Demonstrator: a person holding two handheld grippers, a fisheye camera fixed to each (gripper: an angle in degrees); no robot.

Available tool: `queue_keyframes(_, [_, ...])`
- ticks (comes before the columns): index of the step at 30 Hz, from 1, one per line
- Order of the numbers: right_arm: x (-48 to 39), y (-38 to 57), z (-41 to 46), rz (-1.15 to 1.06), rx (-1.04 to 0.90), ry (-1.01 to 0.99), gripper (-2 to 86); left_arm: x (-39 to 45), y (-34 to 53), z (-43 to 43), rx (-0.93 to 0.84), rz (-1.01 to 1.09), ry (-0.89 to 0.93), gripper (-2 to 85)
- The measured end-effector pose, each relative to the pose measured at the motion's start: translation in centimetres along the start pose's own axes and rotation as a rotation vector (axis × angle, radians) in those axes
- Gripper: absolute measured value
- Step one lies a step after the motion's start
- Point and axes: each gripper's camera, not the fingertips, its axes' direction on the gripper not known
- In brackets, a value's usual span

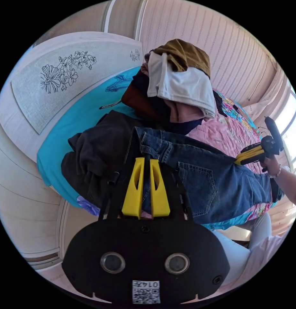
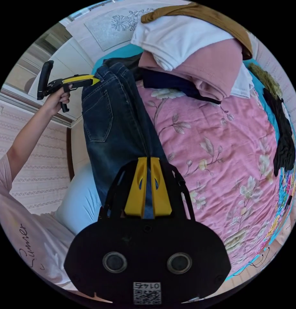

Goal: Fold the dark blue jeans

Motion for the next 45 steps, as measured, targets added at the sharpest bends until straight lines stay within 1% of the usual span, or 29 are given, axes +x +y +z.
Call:
queue_keyframes(4, [1.1,-0.9,-0.4,0.030,0.041,-0.019,0.3,0.3,-1.8,-2.5,0.062,0.030,0.003,2.0])
queue_keyframes(8, [2.2,-2.3,1.3,0.056,0.021,-0.044,0.3,0.6,-3.0,-3.2,0.021,0.057,-0.026,2.3])
queue_keyframes(11, [2.7,-2.8,3.2,0.050,-0.019,-0.060,0.0,0.1,-1.8,-3.3,0.019,0.026,-0.010,2.1])
queue_keyframes(13, [2.8,-2.7,3.5,0.053,0.000,-0.071,-0.1,-0.3,-0.9,-3.0,-0.003,0.013,-0.003,1.4])
queue_keyframes(16, [2.7,-2.4,2.4,0.044,0.050,-0.040,-0.2,-0.2,-0.3,-3.6,0.048,0.015,0.001,0.4])
queue_keyframes(18, [3.0,-2.3,0.6,0.038,0.099,0.019,-0.2,0.3,-1.6,-3.9,0.081,0.022,-0.005,0.4])
queue_keyframes(20, [4.0,-2.7,-0.4,0.070,0.107,0.049,-0.1,0.8,-3.4,-3.0,0.074,0.035,-0.024,0.9])
queue_keyframes(22, [5.7,-3.5,-0.4,0.136,0.101,0.047,0.0,1.4,-5.0,-0.3,0.025,0.033,-0.080,2.1])
queue_keyframes(24, [8.0,-3.8,1.6,0.238,0.016,0.006,0.1,1.9,-5.3,6.3,-0.169,-0.017,-0.163,3.8])
queue_keyframes(25, [8.4,-3.6,2.1,0.257,-0.009,0.003,0.1,2.0,-5.0,8.1,-0.239,-0.024,-0.193,4.1])
queue_keyframes(26, [8.9,-2.5,2.3,0.299,-0.027,0.013,0.1,2.3,-4.1,10.2,-0.278,-0.021,-0.216,4.8])
queue_keyframes(27, [9.2,-0.7,1.5,0.333,0.014,0.016,0.1,2.5,-3.5,10.0,-0.209,-0.038,-0.217,5.0])
queue_keyframes(28, [9.1,0.5,0.9,0.339,0.047,0.009,0.1,2.4,-3.3,9.9,-0.195,-0.061,-0.202,5.0])
queue_keyframes(30, [8.5,6.9,-1.9,0.344,0.178,-0.006,0.0,2.2,-2.2,8.3,-0.111,-0.086,-0.174,4.9])
queue_keyframes(31, [8.3,8.9,-2.4,0.347,0.201,-0.003,0.0,2.4,-1.7,7.6,-0.080,-0.074,-0.179,4.6])
queue_keyframes(32, [7.8,13.2,-3.3,0.376,0.223,0.024,-0.1,2.9,-0.5,6.1,-0.030,-0.049,-0.201,3.6])
queue_keyframes(33, [7.3,17.6,-3.7,0.434,0.212,0.072,-0.2,3.9,0.9,4.6,0.016,-0.006,-0.222,2.4])
queue_keyframes(34, [7.1,19.9,-3.8,0.475,0.201,0.094,-0.2,4.7,1.7,3.9,0.037,0.022,-0.222,1.8])
queue_keyframes(35, [6.6,24.3,-3.8,0.556,0.185,0.110,-0.2,6.6,3.3,2.9,0.059,0.094,-0.186,0.6])
queue_keyframes(36, [6.1,28.3,-3.5,0.632,0.169,0.085,-0.3,8.9,5.0,2.4,0.065,0.164,-0.135,0.0])
queue_keyframes(37, [5.8,30.0,-3.2,0.668,0.159,0.064,-0.3,10.3,5.8,2.3,0.063,0.194,-0.106,-0.3])
queue_keyframes(39, [5.0,35.0,-1.4,0.749,0.098,-0.019,-0.3,16.8,9.3,3.1,0.039,0.292,0.042,-0.8])
queue_keyframes(40, [4.9,35.8,-1.2,0.760,0.100,-0.039,-0.3,18.6,10.2,3.5,0.031,0.314,0.088,-0.8])
queue_keyframes(42, [5.2,37.3,-1.3,0.803,0.044,-0.099,-0.4,25.9,13.3,5.9,-0.024,0.381,0.282,-0.9])
queue_keyframes(43, [5.1,37.4,-1.9,0.799,0.053,-0.087,-0.4,27.7,14.0,6.5,-0.035,0.399,0.316,-0.9])
queue_keyframes(45, [4.1,36.6,-5.6,0.704,0.176,0.006,-0.4,34.0,15.7,8.8,-0.056,0.426,0.383,-1.0])
